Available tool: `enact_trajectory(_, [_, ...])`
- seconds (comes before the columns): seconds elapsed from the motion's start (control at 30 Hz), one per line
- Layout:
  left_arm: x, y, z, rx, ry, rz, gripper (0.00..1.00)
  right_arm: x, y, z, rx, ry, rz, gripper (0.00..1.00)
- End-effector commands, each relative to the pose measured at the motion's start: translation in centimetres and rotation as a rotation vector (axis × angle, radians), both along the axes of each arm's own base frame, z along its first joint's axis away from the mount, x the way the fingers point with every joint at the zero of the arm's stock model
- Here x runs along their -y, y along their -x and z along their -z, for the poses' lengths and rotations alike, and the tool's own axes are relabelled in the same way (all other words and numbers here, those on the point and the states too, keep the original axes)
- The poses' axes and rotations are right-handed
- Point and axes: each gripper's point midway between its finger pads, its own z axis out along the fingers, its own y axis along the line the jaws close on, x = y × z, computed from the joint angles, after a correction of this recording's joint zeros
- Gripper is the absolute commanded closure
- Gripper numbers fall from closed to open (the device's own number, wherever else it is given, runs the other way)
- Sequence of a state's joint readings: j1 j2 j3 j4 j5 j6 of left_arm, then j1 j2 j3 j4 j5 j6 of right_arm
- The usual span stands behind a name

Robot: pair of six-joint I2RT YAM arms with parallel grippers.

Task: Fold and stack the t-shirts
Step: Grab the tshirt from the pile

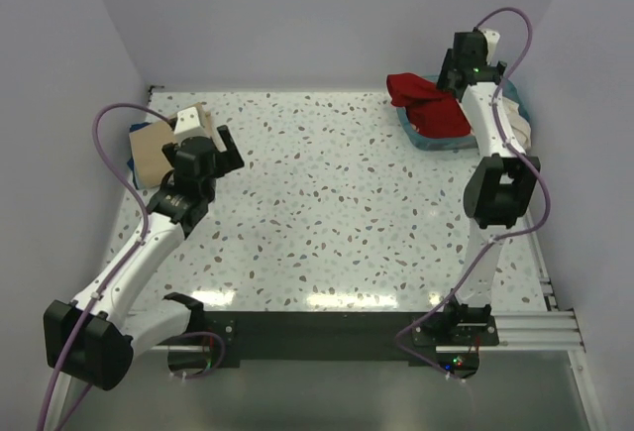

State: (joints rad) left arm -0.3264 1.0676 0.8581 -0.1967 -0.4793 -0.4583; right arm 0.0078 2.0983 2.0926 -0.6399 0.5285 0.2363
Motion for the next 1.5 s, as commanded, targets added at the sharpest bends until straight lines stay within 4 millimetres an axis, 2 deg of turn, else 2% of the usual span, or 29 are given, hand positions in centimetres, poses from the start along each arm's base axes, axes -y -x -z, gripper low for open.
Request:
enact_trajectory(0.0, [0.8,-0.5,-0.6,0.048,0.083,0.011,0.00,2.2,-0.9,0.3,-0.027,-0.046,0.026,0.01])
enact_trajectory(0.07, [0.8,-0.3,0.0,0.036,0.090,0.008,0.00,2.8,-1.8,2.7,-0.057,-0.062,0.024,0.01])
enact_trajectory(0.13, [0.8,-0.2,0.4,0.025,0.100,-0.003,0.00,4.2,-2.4,3.6,-0.051,-0.073,0.037,0.01])
enact_trajectory(0.17, [0.8,-0.2,0.6,0.023,0.102,-0.004,0.00,4.6,-2.7,5.0,-0.068,-0.081,0.039,0.01])
enact_trajectory(0.27, [0.9,-0.4,0.8,0.014,0.104,-0.005,0.00,6.0,-3.4,6.5,-0.068,-0.104,0.040,0.01])
enact_trajectory(0.3, [0.9,-0.5,1.0,0.010,0.100,-0.004,0.00,6.7,-3.4,7.7,-0.088,-0.103,0.048,0.01])
enact_trajectory(0.5, [1.1,-1.4,0.8,-0.009,0.077,0.002,0.00,9.6,-3.9,10.3,-0.091,-0.134,0.091,0.01])
enact_trajectory(0.63, [1.3,-1.8,0.5,-0.010,0.072,0.007,0.00,10.5,-4.2,12.3,-0.096,-0.184,0.100,0.02])
enact_trajectory(0.73, [1.3,-1.8,0.4,-0.010,0.072,0.004,0.00,10.4,-4.5,12.9,-0.094,-0.210,0.084,0.07])
enact_trajectory(0.83, [1.2,-1.8,0.2,-0.007,0.075,0.002,0.00,10.1,-4.8,13.5,-0.100,-0.229,0.055,0.24])
enact_trajectory(0.87, [1.2,-1.8,0.2,-0.007,0.075,0.002,0.00,9.9,-4.9,13.5,-0.098,-0.239,0.043,0.39])
enact_trajectory(0.93, [1.2,-1.8,-0.1,-0.001,0.076,0.000,0.00,9.8,-5.0,12.9,-0.090,-0.240,0.035,0.60])
enact_trajectory(0.97, [1.2,-1.7,-0.1,0.000,0.077,0.000,0.00,9.8,-5.0,12.0,-0.076,-0.236,0.032,0.79])
enact_trajectory(1.03, [1.1,-1.7,-0.3,0.004,0.078,-0.006,0.00,9.9,-5.0,10.6,-0.053,-0.228,0.033,0.98])
enact_trajectory(1.07, [1.0,-1.6,-0.4,0.005,0.078,-0.007,0.00,9.9,-5.0,9.8,-0.036,-0.224,0.033,1.00])
enact_trajectory(1.1, [1.0,-1.5,-0.4,0.006,0.079,-0.008,0.00,10.0,-4.9,7.6,0.007,-0.212,0.036,1.00])
enact_trajectory(1.17, [1.0,-1.4,-0.6,0.012,0.084,-0.009,0.00,10.1,-4.8,5.1,0.060,-0.202,0.042,1.00])
enact_trajectory(1.2, [1.0,-1.3,-0.5,0.010,0.084,-0.008,0.00,10.2,-4.6,2.3,0.120,-0.188,0.046,1.00])
enact_trajectory(1.3, [1.0,-1.1,-0.5,0.012,0.086,-0.005,0.00,9.9,-4.2,-1.3,0.202,-0.200,0.052,1.00])
enact_trajectory(1.33, [0.9,-1.0,-0.5,0.010,0.086,-0.007,0.00,9.5,-3.8,-3.2,0.236,-0.205,0.043,1.00])
enact_trajectory(1.37, [0.9,-0.9,-0.6,0.014,0.086,-0.006,0.00,9.2,-3.7,-4.3,0.262,-0.209,0.041,1.00])
enact_trajectory(1.4, [0.9,-0.9,-0.6,0.016,0.086,-0.006,0.00,9.0,-3.5,-4.3,0.265,-0.213,0.044,1.00])
enact_trajectory(1.43, [0.8,-0.8,-0.5,0.013,0.086,-0.008,0.00,8.8,-3.3,-6.6,0.325,-0.208,0.033,1.00])
enact_trajectory(1.47, [0.8,-0.8,-0.4,0.014,0.088,-0.009,0.00,8.7,-3.3,-6.9,0.342,-0.216,0.038,1.00])
